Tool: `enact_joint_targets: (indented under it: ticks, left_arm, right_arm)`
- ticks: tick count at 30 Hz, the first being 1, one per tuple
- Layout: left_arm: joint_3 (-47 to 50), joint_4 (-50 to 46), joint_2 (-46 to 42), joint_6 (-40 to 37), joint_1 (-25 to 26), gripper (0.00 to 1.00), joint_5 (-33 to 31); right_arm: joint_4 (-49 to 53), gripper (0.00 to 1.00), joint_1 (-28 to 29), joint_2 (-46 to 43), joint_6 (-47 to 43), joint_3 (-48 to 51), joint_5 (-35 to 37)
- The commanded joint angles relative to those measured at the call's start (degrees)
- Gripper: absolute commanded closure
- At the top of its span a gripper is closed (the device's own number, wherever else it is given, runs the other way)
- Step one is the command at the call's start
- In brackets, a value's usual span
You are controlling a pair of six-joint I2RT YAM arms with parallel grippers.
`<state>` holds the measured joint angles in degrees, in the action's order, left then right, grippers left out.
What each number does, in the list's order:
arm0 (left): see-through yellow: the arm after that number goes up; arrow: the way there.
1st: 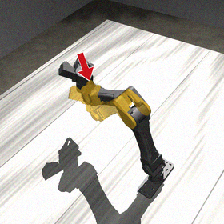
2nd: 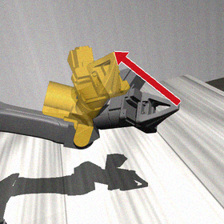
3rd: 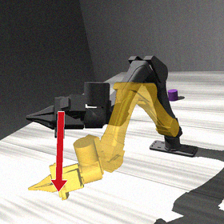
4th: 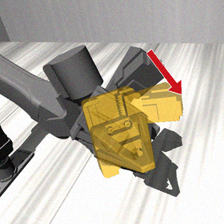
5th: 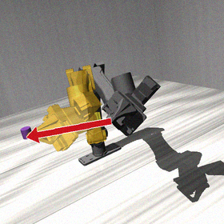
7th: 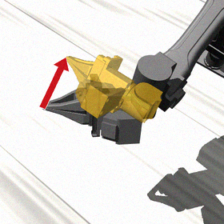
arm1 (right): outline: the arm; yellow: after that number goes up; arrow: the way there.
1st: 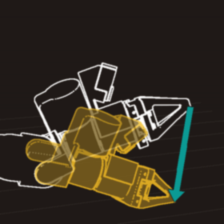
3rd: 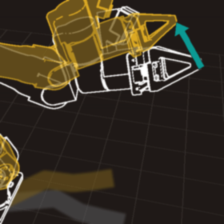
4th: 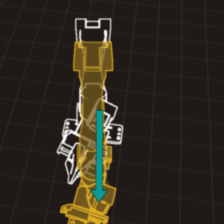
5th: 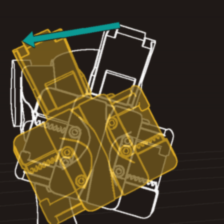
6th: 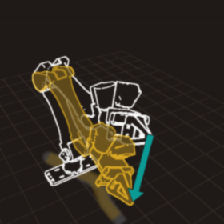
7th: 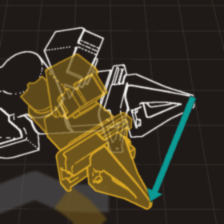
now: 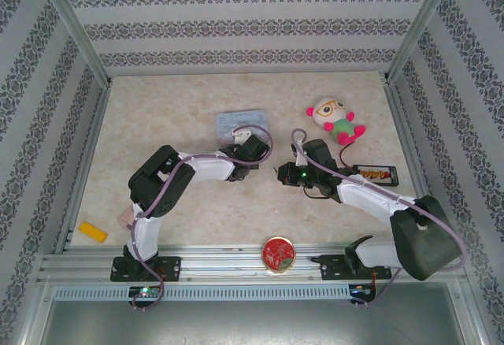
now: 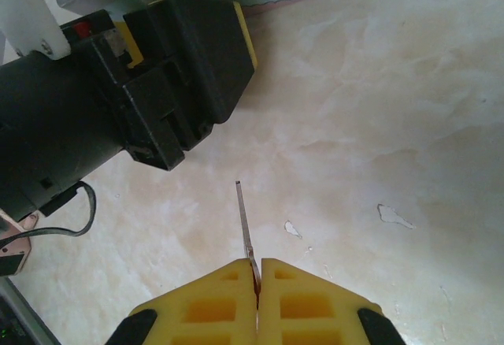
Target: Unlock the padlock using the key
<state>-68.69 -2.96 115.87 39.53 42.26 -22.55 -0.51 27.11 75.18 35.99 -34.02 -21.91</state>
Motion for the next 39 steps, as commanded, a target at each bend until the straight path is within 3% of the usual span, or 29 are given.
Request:
enact_joint_targets:
  ticks: [1, 9, 15, 27, 34, 39]
  left_arm:
    - [0.76, 4.68, 1.80, 0.47, -0.86, 0.49, -1.92]
    - [0.33, 6.39, 2.34, -0.60, -1.29, 0.63, -2.57]
    - [-1.48, 1.44, 1.42, 1.69, -1.34, 0.74, -0.25]
    - [-2.65, -3.41, -1.44, 8.76, -1.48, 0.80, 9.10]
    - [-1.69, -2.68, -3.10, 15.99, -1.39, 0.95, 14.88]
    - [-0.71, 0.47, -4.46, 17.21, -0.95, 0.95, 17.65]
  right_arm:
    - [-1.59, 1.00, -0.22, 0.82, -0.66, -1.31, -0.23]
    - [-2.38, 1.00, -0.22, 1.42, -0.66, -0.62, -0.33]
    - [-4.36, 1.00, -0.22, 1.98, 0.04, 0.94, -0.15]
    - [-10.72, 1.00, 0.04, 6.03, 2.65, 3.47, 0.00]
    - [-17.94, 1.00, 0.37, 8.68, 4.94, 6.38, 0.02]
    - [-19.21, 1.00, 1.00, 9.60, 5.23, 7.21, 1.08]
